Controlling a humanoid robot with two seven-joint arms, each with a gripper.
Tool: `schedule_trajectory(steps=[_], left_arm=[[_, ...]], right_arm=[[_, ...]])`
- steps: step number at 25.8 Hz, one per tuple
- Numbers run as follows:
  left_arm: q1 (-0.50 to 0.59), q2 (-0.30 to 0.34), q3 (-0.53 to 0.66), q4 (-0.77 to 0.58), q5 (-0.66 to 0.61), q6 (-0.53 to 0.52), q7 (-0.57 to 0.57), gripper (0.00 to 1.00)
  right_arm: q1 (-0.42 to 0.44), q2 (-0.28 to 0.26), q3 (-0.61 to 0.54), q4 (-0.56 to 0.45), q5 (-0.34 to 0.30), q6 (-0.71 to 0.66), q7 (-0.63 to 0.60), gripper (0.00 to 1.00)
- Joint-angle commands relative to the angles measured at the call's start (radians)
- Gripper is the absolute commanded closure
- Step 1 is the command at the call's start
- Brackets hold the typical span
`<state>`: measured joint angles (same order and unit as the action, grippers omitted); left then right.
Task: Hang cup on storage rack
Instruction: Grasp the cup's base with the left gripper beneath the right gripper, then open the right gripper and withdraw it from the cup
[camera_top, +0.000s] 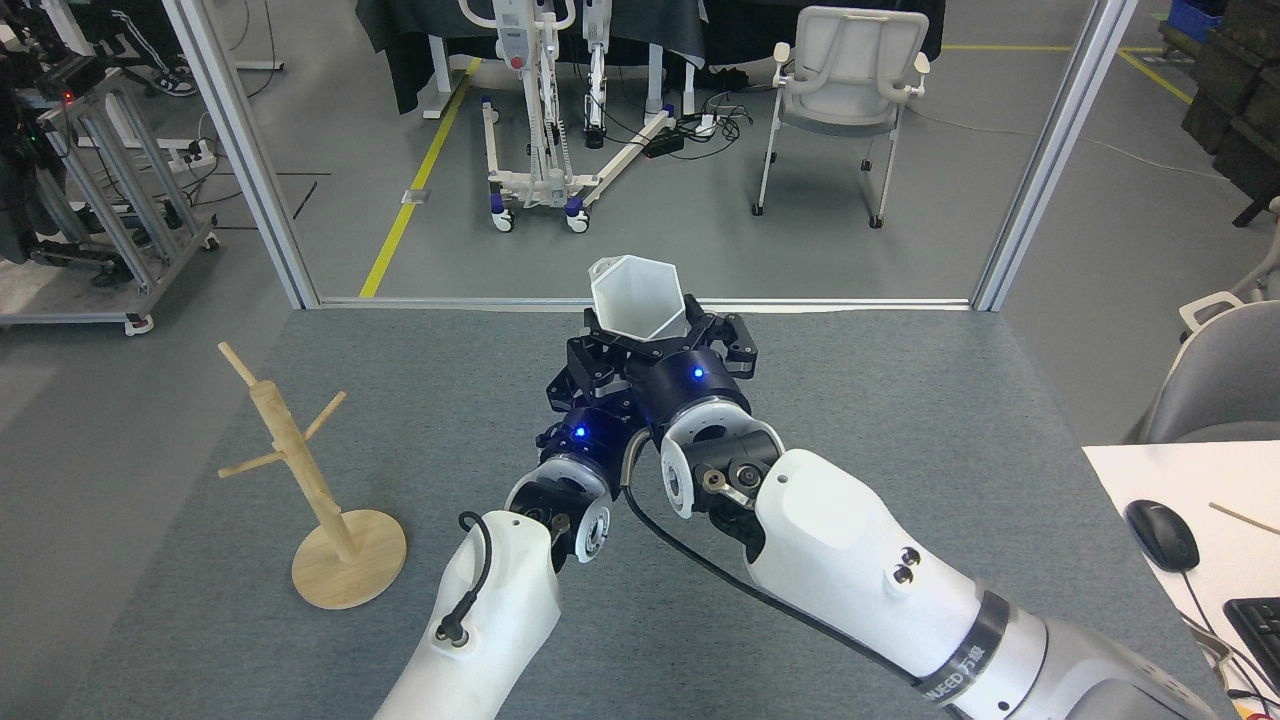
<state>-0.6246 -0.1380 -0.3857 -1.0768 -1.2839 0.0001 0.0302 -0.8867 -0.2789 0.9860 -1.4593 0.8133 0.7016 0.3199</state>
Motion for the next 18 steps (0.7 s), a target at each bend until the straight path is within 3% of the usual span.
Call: schedule_trajectory(steps=[1,18], left_arm=[[0.002,0.0,-0.001,0.0,0.0,0.0,-0.001,0.8],[0.005,0.0,0.001,-0.002,0.0,0.0,0.005,0.82]], right_arm=[[0.002,-0.019,-0.003,-0.035,0.003,-0.013,0.001,0.01],[0.038,-0.125,-0.01,-0.19,0.013,-0.016,0.001,0.01]])
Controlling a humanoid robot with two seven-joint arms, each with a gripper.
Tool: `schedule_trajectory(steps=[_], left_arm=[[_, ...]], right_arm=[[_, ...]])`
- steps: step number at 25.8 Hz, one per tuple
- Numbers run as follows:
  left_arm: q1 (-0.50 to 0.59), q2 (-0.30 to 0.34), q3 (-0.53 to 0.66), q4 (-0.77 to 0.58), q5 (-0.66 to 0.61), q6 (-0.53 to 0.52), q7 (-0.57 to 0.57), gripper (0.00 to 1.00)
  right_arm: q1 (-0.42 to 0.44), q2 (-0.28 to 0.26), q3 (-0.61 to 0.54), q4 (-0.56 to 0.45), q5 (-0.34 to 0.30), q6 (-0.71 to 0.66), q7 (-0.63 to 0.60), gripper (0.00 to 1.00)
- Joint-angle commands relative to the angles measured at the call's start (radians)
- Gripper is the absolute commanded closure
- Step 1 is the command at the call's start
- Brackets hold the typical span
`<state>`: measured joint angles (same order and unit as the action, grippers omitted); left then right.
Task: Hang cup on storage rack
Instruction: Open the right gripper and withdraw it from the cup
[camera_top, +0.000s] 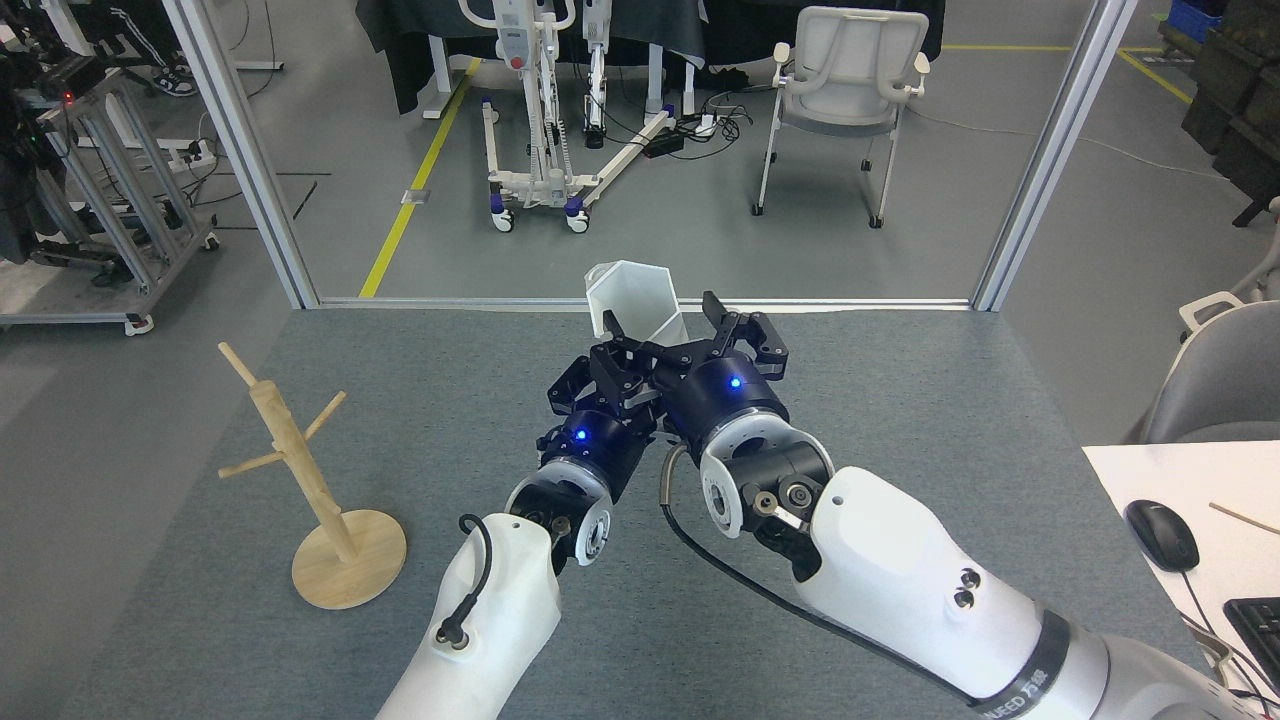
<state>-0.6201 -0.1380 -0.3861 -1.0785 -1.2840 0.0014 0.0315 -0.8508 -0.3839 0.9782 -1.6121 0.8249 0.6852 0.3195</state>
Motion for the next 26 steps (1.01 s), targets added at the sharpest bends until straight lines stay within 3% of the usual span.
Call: schedule_trajectory(steps=[1,7,14,23,26], left_arm=[[0.0,0.0,0.0,0.0,0.0,-0.001,0.013,0.82],[0.002,0.0,0.0,0.0,0.0,-0.001,0.031,0.84],[0.023,0.008,0.001,-0.024,-0.001,-0.003,0.062,0.84],[0.082,0.032,0.0,-0.106,-0.009,-0.008,0.093,0.83],[0.131,0.072,0.0,-0.176,-0.037,-0.008,0.093,0.83]], right_arm=[[0.002,-0.024,-0.01,-0.049,0.005,0.0,0.001,0.01],[0.004,-0.036,-0.058,-0.097,0.008,-0.033,0.001,0.01],[0.016,-0.075,-0.274,-0.066,-0.001,-0.222,-0.028,0.01],[0.134,-0.101,-0.644,0.142,0.016,-0.541,-0.143,0.01],[0.183,-0.101,-0.737,0.248,0.086,-0.639,-0.203,0.01]])
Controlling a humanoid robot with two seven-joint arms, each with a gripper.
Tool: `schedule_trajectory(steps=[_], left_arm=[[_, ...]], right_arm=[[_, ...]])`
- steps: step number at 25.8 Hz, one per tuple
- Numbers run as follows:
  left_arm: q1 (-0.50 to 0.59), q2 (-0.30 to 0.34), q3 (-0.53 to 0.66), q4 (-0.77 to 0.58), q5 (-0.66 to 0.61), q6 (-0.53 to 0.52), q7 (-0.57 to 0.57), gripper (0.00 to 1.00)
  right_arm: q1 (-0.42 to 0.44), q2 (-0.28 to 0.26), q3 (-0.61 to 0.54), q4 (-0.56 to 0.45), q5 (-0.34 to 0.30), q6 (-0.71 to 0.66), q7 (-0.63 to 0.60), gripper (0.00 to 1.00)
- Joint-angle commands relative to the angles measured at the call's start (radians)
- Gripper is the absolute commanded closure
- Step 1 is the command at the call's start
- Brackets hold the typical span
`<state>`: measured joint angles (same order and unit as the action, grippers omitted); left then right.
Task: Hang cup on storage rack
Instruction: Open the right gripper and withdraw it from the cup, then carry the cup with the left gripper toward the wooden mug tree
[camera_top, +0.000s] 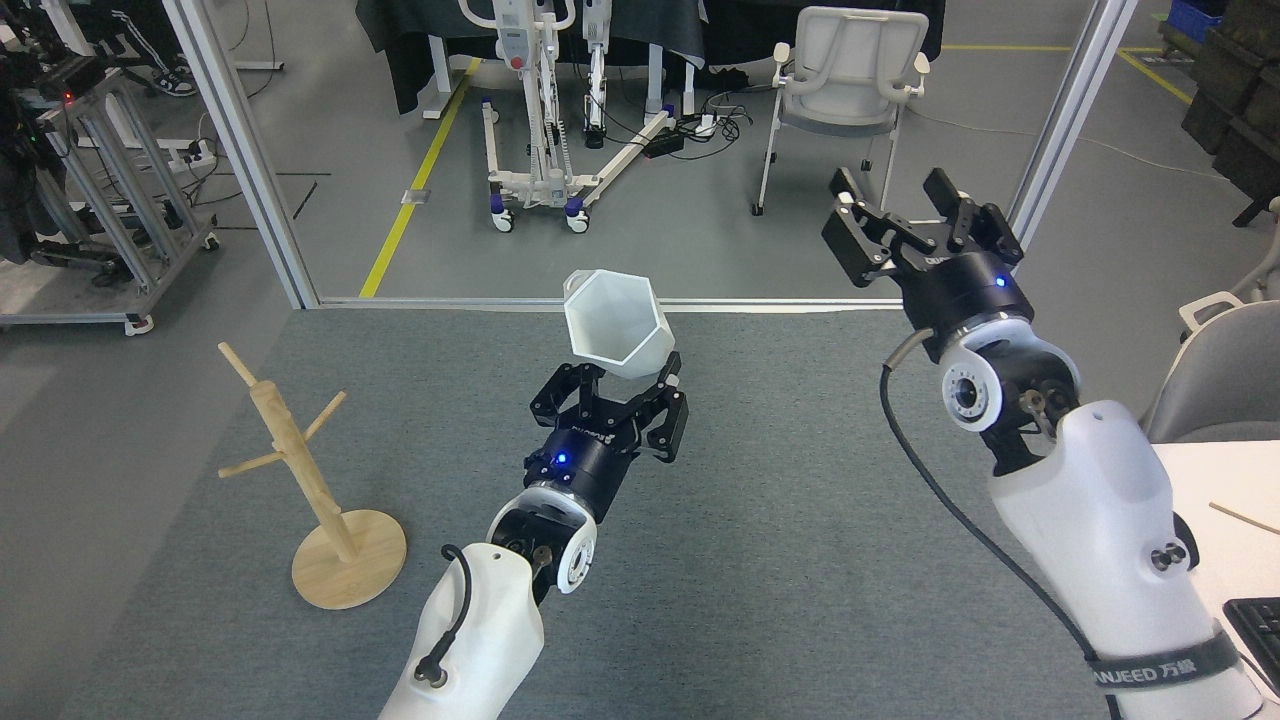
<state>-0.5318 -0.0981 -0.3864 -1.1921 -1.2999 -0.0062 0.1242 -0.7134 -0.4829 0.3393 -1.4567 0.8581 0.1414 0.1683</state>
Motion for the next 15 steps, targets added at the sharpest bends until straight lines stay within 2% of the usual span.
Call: schedule_trajectory(steps=[1,3,6,12,15], left_arm=[[0.059,0.046,0.0,-0.086,-0.035,0.002,0.0,0.83],[0.098,0.077,0.001,-0.142,-0.065,0.005,0.0,0.83],[0.162,0.129,0.012,-0.233,-0.091,0.011,0.002,0.83],[0.26,0.21,0.054,-0.348,-0.104,0.012,0.015,0.83],[0.315,0.23,0.107,-0.385,-0.124,0.011,0.021,0.83]], right_arm=[[0.054,-0.002,-0.115,0.122,0.084,-0.114,-0.073,0.01],[0.077,-0.002,-0.151,0.184,0.136,-0.124,-0.128,0.01],[0.124,-0.003,-0.175,0.233,0.176,-0.126,-0.21,0.01],[0.281,-0.01,-0.26,0.233,0.311,-0.131,-0.317,0.01],[0.308,-0.005,-0.267,0.236,0.328,-0.135,-0.358,0.01]])
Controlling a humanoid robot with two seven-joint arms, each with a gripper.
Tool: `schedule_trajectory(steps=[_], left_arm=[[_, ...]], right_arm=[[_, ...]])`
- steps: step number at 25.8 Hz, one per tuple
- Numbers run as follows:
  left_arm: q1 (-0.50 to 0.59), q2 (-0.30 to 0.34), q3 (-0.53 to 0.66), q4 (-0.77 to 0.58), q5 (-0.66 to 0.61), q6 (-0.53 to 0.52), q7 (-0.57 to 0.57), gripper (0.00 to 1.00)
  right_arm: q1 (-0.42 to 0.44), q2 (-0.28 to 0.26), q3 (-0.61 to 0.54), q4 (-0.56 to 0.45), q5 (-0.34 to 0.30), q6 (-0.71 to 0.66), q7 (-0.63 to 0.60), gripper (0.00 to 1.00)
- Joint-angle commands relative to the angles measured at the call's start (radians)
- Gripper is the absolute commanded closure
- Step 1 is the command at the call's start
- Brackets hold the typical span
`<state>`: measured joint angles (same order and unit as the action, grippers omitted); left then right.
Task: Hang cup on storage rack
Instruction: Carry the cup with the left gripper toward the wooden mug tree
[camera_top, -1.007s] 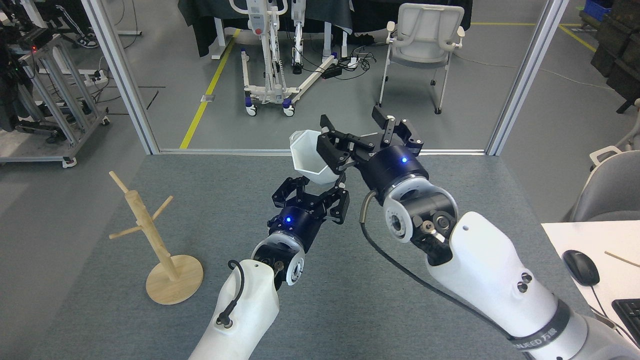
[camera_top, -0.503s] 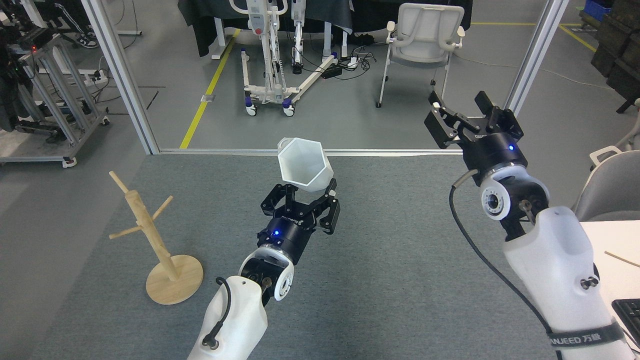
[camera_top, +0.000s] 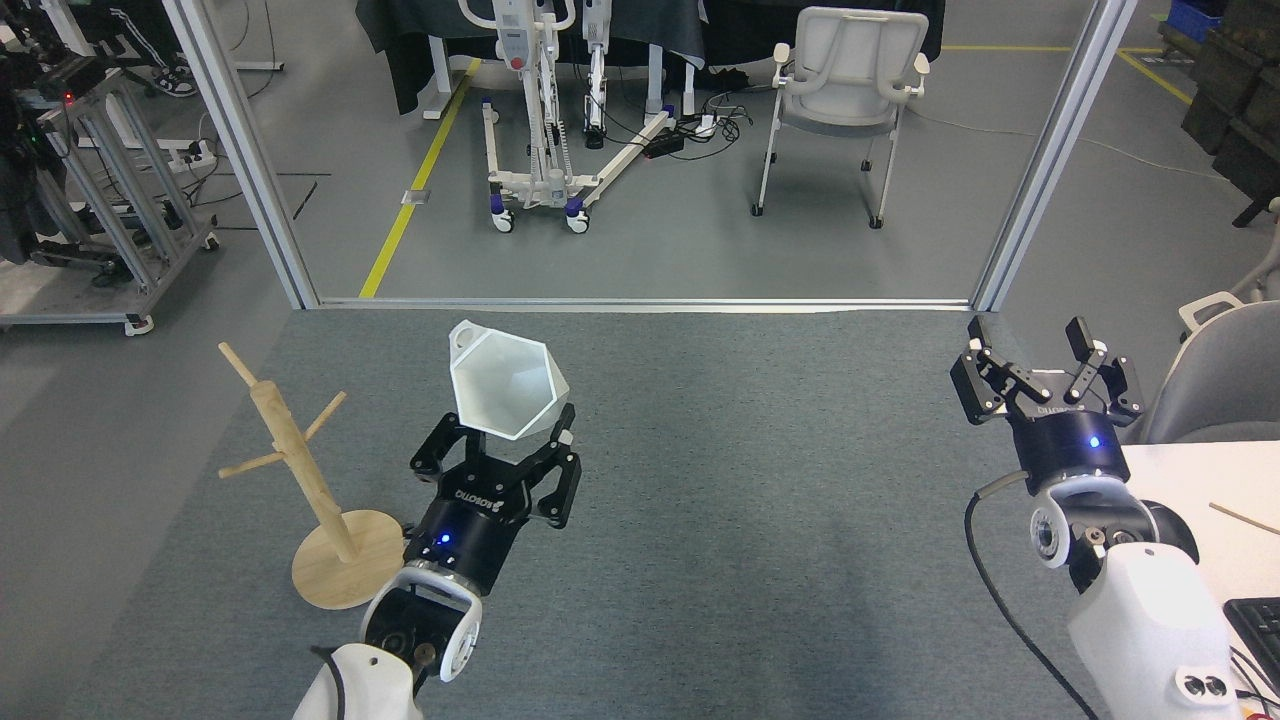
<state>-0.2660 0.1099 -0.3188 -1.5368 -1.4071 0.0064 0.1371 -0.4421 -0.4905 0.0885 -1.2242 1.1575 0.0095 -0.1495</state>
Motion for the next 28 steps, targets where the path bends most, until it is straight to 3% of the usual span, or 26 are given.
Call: schedule_trajectory(steps=[1,10,17,28], left_arm=[[0.07,0.024,0.055,-0.052,-0.023,-0.002,0.019,0.82],[0.215,0.07,0.099,-0.135,-0.052,-0.002,0.121,0.82],[0.264,0.074,0.129,-0.148,-0.062,0.0,0.197,0.82],[0.415,0.086,0.293,-0.152,-0.062,0.044,0.271,0.82]], right_arm=[[0.046,0.003,-0.016,0.003,0.03,-0.003,-0.048,0.01],[0.114,0.009,-0.01,0.026,0.091,0.056,-0.131,0.01],[0.158,0.075,-0.004,0.018,0.16,0.086,-0.14,0.01],[0.186,0.082,0.0,0.018,0.166,0.086,-0.17,0.01]])
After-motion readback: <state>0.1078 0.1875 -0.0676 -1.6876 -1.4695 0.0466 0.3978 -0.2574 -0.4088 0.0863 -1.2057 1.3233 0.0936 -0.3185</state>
